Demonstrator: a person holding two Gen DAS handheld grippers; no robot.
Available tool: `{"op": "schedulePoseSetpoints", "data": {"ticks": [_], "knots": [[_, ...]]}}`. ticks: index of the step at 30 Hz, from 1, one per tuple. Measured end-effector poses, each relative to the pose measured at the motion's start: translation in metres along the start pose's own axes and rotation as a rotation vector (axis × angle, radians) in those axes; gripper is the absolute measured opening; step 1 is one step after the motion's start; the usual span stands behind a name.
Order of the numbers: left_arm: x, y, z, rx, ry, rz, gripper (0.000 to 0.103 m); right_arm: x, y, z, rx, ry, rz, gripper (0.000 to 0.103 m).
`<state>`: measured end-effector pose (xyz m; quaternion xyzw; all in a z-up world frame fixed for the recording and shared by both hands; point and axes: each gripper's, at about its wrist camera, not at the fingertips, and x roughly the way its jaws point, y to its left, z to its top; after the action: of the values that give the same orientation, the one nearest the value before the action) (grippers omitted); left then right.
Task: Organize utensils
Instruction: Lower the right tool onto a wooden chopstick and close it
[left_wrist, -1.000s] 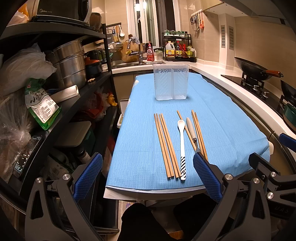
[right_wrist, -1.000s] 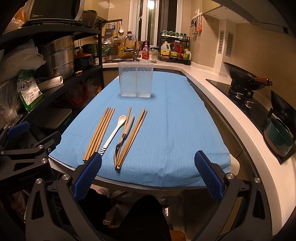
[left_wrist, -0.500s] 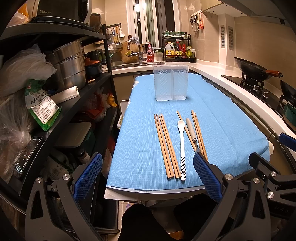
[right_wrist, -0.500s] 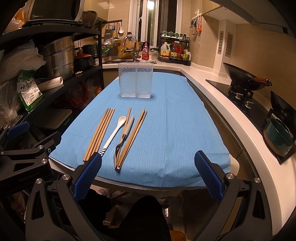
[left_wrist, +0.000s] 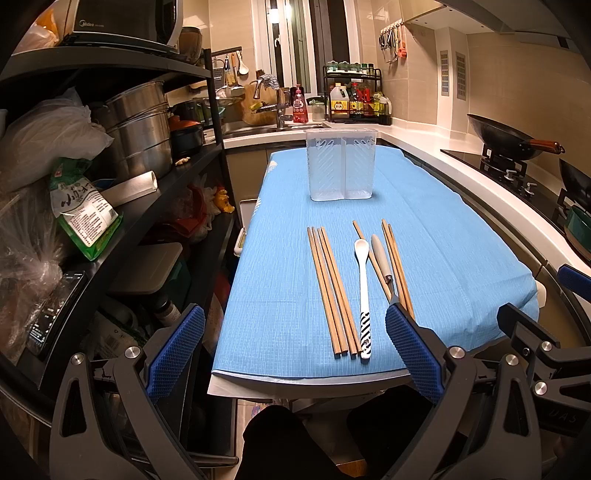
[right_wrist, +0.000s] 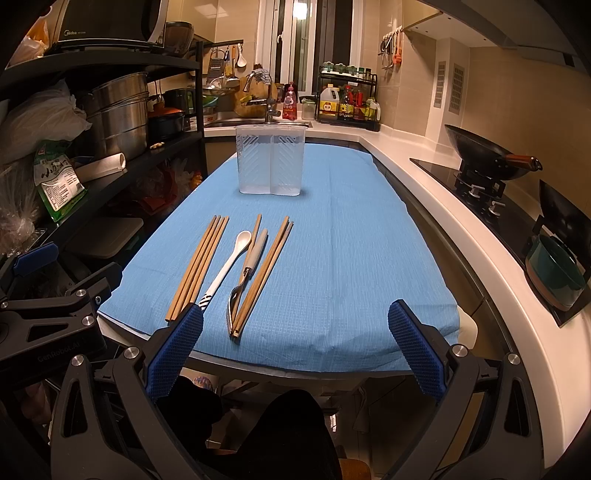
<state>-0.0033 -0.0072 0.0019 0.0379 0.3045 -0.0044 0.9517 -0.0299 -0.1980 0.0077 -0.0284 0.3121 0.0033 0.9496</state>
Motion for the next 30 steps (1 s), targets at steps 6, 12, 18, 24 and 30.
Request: {"op": "schedulePoseSetpoints", "data": {"ticks": [6, 12, 18, 24, 30], "knots": [[0.0, 0.0, 0.0, 0.0, 0.0, 0.0, 0.095, 0.0, 0.0, 0.0, 0.0, 0.0, 0.0, 0.098], [0.003, 0.005, 0.001, -0.029, 0.018, -0.04, 0.095, 0.004, -0.008, 0.003, 0.033, 0.006, 0.006, 0.098], [0.02, 0.017, 0.005, -0.057, 0.037, -0.067, 0.095, 0.031, -0.02, 0.009, 0.059, 0.051, -0.002, 0.098], [0.044, 0.016, -0.005, -0.018, 0.039, -0.076, 0.095, 0.064, -0.019, -0.001, 0.047, 0.08, 0.047, 0.098], [0.075, 0.013, -0.027, 0.017, 0.053, -0.099, 0.095, 0.091, -0.017, -0.013, 0.028, 0.083, 0.137, 0.092]]}}
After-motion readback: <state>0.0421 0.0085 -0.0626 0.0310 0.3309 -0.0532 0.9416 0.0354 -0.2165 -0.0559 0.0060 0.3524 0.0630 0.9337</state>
